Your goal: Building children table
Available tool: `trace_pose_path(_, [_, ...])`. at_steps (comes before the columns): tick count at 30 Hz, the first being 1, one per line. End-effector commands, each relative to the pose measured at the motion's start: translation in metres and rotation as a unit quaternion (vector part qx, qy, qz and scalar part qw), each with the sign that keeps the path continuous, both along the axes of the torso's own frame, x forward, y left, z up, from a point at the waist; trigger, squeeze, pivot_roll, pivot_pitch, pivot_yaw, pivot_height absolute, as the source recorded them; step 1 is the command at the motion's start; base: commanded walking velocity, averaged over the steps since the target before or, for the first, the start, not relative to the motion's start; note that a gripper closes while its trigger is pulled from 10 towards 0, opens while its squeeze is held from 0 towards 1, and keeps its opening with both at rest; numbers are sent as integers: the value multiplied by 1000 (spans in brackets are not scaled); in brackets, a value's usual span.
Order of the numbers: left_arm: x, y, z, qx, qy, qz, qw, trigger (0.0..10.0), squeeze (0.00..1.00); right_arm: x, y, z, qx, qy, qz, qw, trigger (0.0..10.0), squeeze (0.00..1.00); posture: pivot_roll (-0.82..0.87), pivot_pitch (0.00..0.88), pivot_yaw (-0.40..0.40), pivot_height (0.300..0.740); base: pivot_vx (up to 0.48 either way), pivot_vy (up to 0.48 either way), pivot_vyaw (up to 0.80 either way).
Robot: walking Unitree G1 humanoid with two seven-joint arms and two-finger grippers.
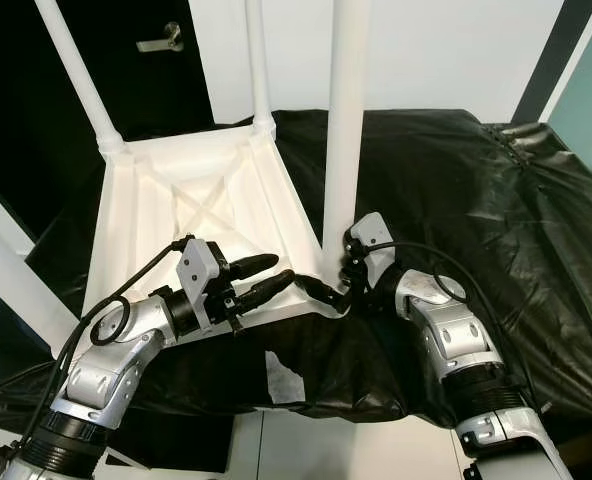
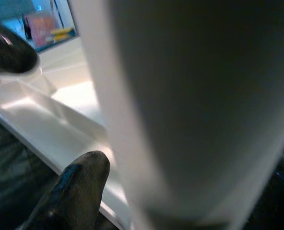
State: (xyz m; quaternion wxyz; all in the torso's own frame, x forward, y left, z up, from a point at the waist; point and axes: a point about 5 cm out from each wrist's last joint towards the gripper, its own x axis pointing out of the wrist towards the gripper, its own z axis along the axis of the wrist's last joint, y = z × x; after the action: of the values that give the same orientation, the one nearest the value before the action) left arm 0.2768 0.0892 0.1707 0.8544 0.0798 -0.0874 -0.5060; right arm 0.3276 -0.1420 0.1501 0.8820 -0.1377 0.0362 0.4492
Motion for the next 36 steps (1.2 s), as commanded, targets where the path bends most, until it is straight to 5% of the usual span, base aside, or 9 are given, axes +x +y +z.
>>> trace_pose_path(1, [1,2,0,9,-5,3,1000,10000,0,1,11,-7,-19,9,28,999,7412,0,-2,0,15,740,0,0,0])
trace_pose_path(2, [1,2,0,9,-5,3,1000,10000,0,1,11,-7,-19,9,28,999,7412,0,-2,0,15,740,0,0,0])
trace_pose_path(3, [1,2,0,10,-6,4,1000,10000,0,2,13,-11,-29,14,39,999,0,0,5,0,14,740,0,0,0])
trace_pose_path(15, [-2,2,-1,9,-3,4,1000,10000,0,-3,8,-22,-17,28,26,999,0,0,-6,0,18,740,0,0,0])
trace_pose_path(16, [-1,1,-1,8,-1,2,1000,10000,0,-4,8,-23,-4,24,3,1000,10000,0,-19,0,23,740,0,0,0])
trace_pose_path(22, [-2,-1,-2,9,1,-5,1000,10000,0,-8,12,-25,4,15,-45,999,10000,0,-36,0,34,740,0,0,0])
trace_pose_path(27, [-3,-4,-4,11,3,-15,1000,10000,0,-14,16,-28,32,9,-146,989,10000,0,-44,0,35,740,0,0,0])
trace_pose_path(28, [-4,-4,-4,11,5,-16,1000,10000,0,-19,21,-31,50,15,-194,980,10000,0,-47,0,36,740,0,0,0])
trace_pose_path(36, [-5,-5,-6,12,8,-20,1000,10000,0,-26,29,-34,74,20,-280,957,10000,0,-51,0,36,740,0,0,0])
